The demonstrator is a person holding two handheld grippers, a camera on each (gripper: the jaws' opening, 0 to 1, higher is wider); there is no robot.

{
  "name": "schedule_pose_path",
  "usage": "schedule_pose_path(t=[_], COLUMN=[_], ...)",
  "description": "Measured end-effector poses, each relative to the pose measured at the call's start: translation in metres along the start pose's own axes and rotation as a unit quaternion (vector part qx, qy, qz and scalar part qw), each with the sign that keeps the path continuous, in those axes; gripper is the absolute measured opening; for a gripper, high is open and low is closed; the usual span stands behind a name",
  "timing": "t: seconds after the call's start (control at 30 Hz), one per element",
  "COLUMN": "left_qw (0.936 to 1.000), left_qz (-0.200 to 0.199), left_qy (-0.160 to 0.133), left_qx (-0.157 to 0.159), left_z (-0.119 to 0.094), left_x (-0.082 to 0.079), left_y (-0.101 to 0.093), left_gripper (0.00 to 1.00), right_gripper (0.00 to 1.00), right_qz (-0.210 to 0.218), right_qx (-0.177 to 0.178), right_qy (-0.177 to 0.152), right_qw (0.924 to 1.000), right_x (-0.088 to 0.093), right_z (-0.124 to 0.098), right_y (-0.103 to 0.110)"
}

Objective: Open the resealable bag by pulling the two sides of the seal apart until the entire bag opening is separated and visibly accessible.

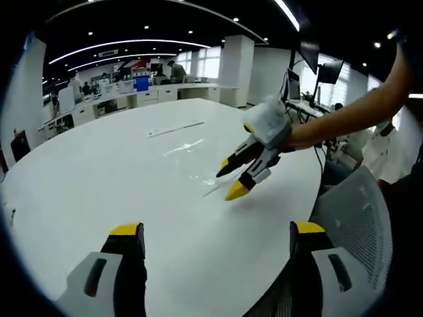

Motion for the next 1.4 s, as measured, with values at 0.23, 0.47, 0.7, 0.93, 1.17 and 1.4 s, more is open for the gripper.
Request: schedule_pose_path(t=[0.23, 0.47, 0.7, 0.93, 1.17, 1.4], left_qw=[1.0000, 0.9999, 0.9999, 0.9999, 0.9995, 0.9989], left_qz=[-0.002, -0.003, -0.008, -0.009, 0.014, 0.025], left_qy=[0.009, 0.012, 0.013, 0.008, 0.027, 0.037], left_qx=[0.002, 0.008, 0.004, 0.000, -0.003, -0.013], left_z=[-0.001, -0.001, 0.000, 0.000, 0.002, 0.004], left_x=[0.004, 0.005, 0.008, 0.007, 0.015, 0.017], left_y=[-0.001, -0.002, -0.001, -0.003, -0.006, -0.005], left_gripper=[0.88, 0.87, 0.86, 0.86, 0.87, 0.88], right_gripper=[0.31, 0.24, 0.19, 0.04, 0.01, 0.01], right_qz=[-0.006, -0.023, -0.076, -0.111, -0.152, -0.143], right_qx=[-0.004, -0.006, -0.015, -0.025, -0.015, -0.015], right_qy=[-0.003, 0.016, 0.045, 0.052, 0.060, 0.065], right_qw=[1.0000, 0.9996, 0.9959, 0.9921, 0.9865, 0.9875], right_x=[-0.004, -0.002, 0.004, 0.003, 0.003, 0.006], right_z=[0.004, 0.007, 0.010, 0.014, 0.013, 0.008], right_y=[-0.003, -0.011, -0.005, 0.001, 0.005, 0.009])
Point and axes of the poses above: the point that each gripper's makers call its tool centre point, and the gripper's own axes: z roughly forward along the fingers, y roughly to its left, x roughly out of its underside, the point moved 1 cm from there along -z, roughly backward along the fingers, and after that the axes turned 14 degrees about -x, right-handed, at the moved point
